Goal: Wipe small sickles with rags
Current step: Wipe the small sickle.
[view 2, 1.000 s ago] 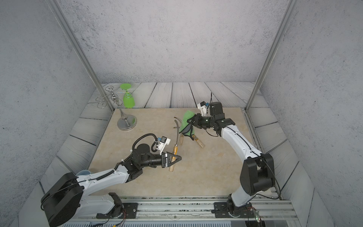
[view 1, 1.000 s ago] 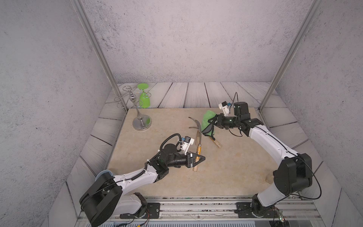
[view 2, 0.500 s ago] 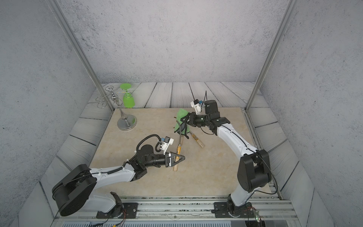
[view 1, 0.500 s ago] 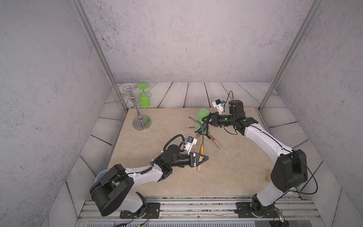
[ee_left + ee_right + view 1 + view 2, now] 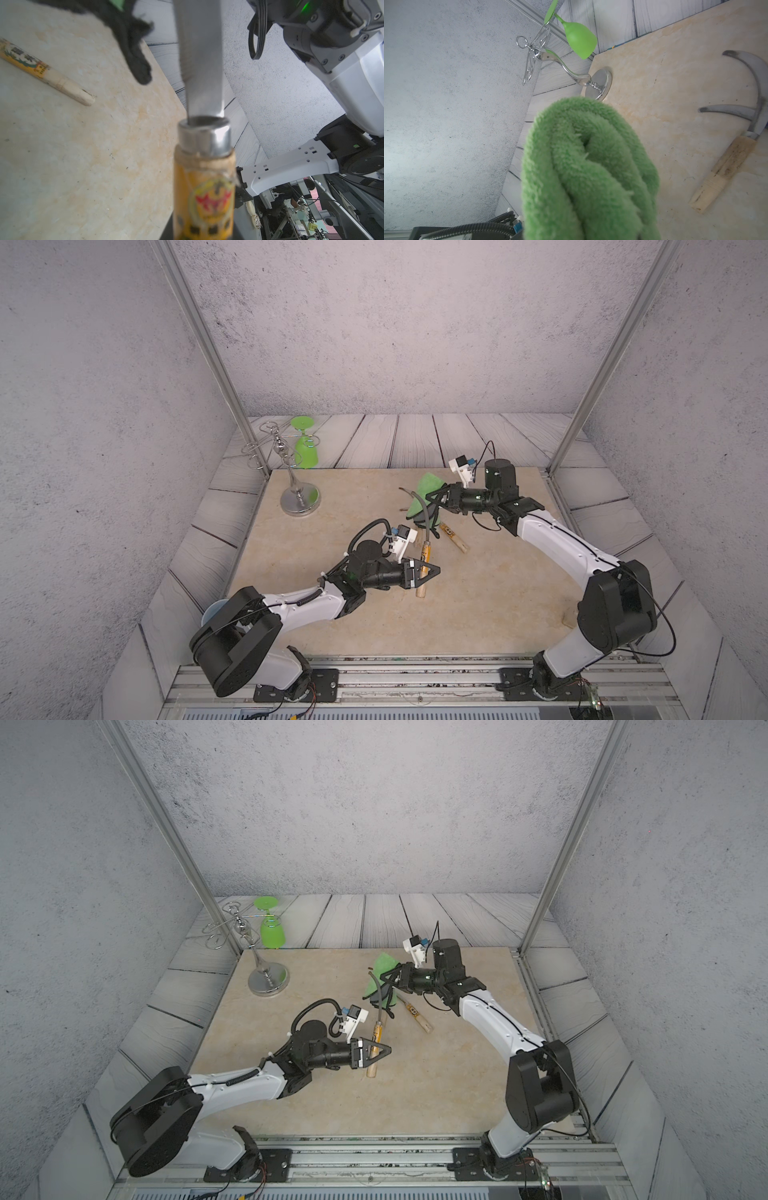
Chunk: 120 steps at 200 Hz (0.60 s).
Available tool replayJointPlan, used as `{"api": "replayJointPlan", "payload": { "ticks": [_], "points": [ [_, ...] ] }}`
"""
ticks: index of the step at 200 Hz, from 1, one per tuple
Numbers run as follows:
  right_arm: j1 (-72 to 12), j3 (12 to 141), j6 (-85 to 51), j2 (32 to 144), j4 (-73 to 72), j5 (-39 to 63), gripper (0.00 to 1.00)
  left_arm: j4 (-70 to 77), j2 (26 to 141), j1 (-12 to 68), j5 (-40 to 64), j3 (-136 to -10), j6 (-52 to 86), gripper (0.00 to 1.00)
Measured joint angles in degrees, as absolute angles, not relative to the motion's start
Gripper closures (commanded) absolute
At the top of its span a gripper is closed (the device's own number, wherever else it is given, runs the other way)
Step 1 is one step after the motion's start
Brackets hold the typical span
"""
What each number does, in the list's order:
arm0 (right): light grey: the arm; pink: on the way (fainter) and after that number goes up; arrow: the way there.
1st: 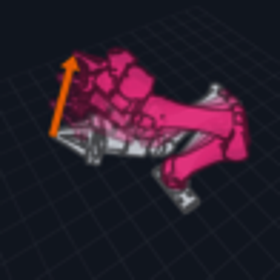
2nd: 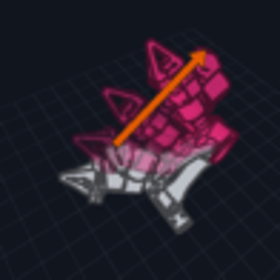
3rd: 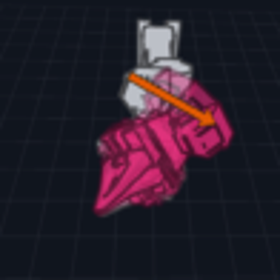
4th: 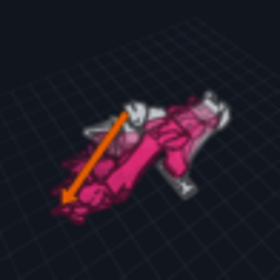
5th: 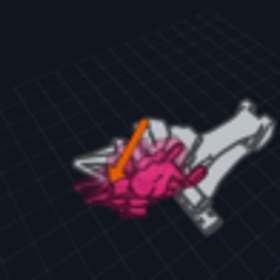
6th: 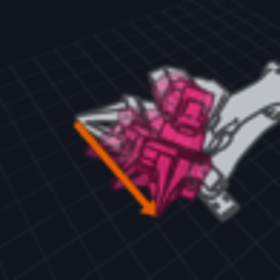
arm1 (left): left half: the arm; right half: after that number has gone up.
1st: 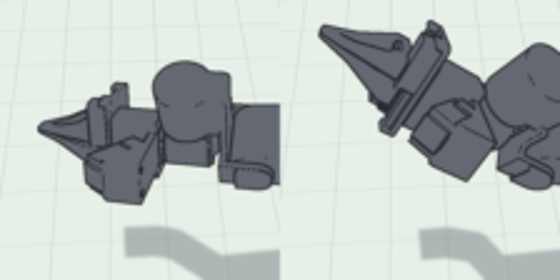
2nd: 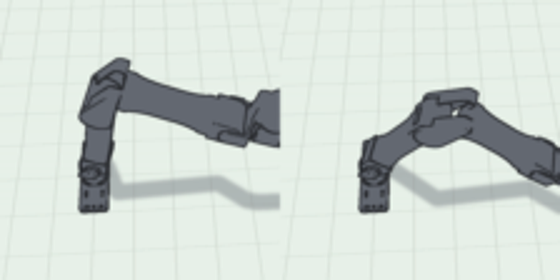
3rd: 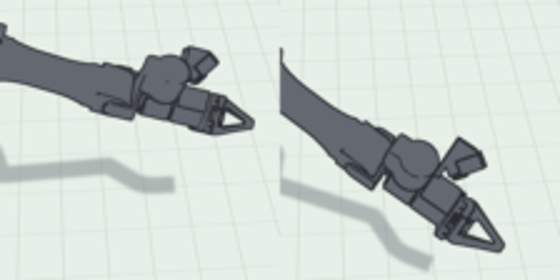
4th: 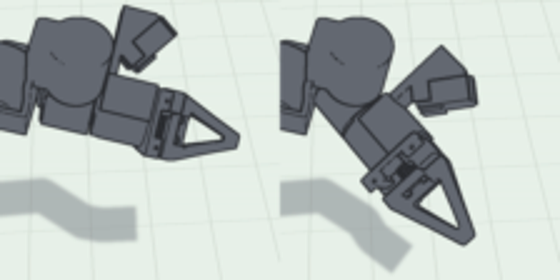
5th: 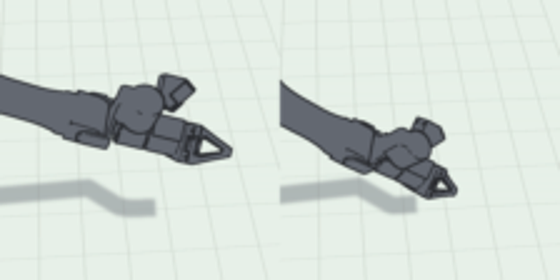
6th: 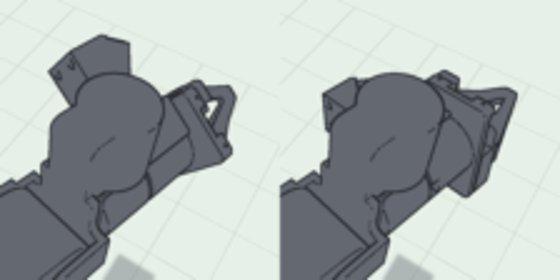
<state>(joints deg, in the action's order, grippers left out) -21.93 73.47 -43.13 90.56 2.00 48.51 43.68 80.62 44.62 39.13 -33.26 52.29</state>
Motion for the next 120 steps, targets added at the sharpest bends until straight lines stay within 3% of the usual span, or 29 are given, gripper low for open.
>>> {"api": "replayJointPlan", "payload": {
  "ticks": [120],
  "points": [
    [-26.0, 72.1, -43.9, 87.6, 0.1, 47.1, 0.83, 48.4, 86.6, 38.7, 48.9, -37.7, 50.2, 1.0]
  ]
}}
